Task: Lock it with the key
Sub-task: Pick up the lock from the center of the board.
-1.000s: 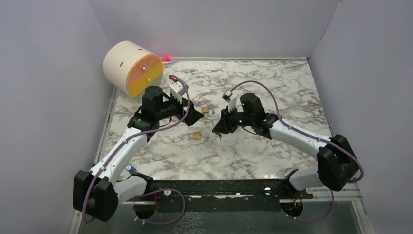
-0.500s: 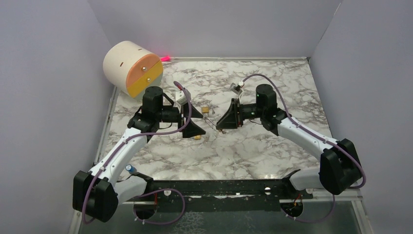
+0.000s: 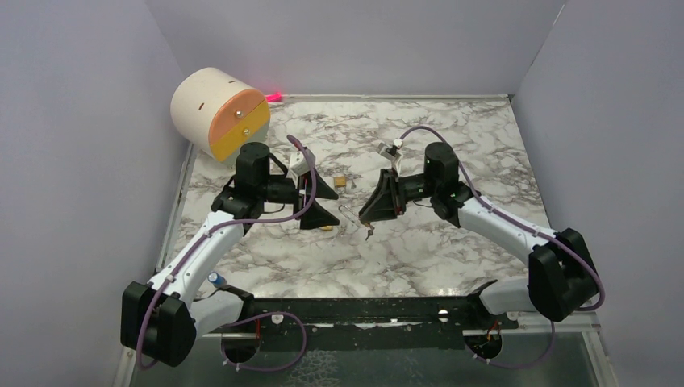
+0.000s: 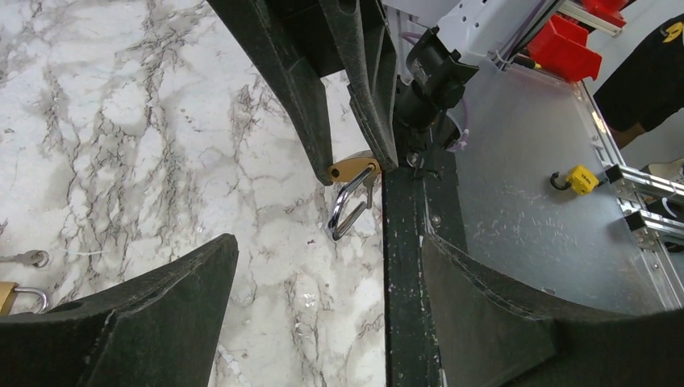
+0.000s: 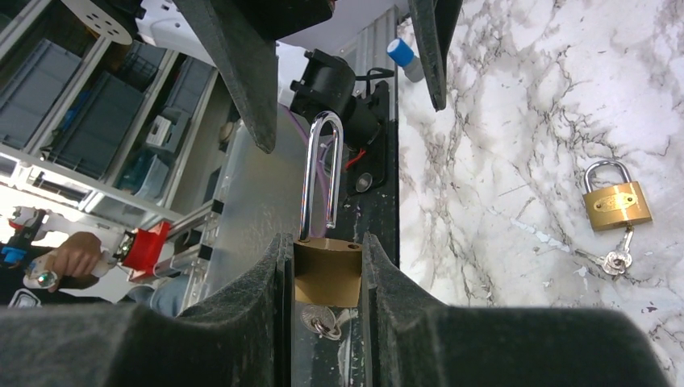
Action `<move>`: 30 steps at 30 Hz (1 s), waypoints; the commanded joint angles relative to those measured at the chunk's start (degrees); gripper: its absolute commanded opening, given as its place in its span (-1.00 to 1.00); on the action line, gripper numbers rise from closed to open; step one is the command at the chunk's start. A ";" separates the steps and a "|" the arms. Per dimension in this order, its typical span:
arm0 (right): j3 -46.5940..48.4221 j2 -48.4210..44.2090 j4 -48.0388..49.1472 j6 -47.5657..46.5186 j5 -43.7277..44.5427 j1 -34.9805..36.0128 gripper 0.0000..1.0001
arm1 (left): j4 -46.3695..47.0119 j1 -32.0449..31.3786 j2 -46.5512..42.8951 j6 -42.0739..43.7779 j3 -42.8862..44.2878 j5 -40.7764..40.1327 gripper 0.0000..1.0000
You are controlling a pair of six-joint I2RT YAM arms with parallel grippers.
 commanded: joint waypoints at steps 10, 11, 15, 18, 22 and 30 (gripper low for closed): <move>-1.35 2.59 5.32 2.56 -2.36 0.59 -0.80 | 5.90 0.19 1.56 -3.72 -0.14 6.86 0.41; -1.39 2.64 5.47 2.56 -2.39 0.59 -0.80 | 5.90 0.19 1.58 -3.76 -0.18 6.82 0.38; -1.17 2.77 5.52 2.73 -2.43 0.59 -0.80 | 5.90 0.19 2.06 -3.84 -0.11 6.47 0.15; -1.13 2.91 5.77 2.95 -2.51 0.59 -0.80 | 5.96 0.11 2.39 -4.02 -0.14 6.61 0.09; -1.31 3.20 6.58 3.45 -2.60 0.72 -0.80 | 6.16 -0.20 2.75 -4.24 -0.16 6.51 0.07; -1.28 3.61 7.26 4.05 -2.64 1.03 -0.80 | 6.58 -0.96 3.38 -4.60 0.02 5.92 -0.17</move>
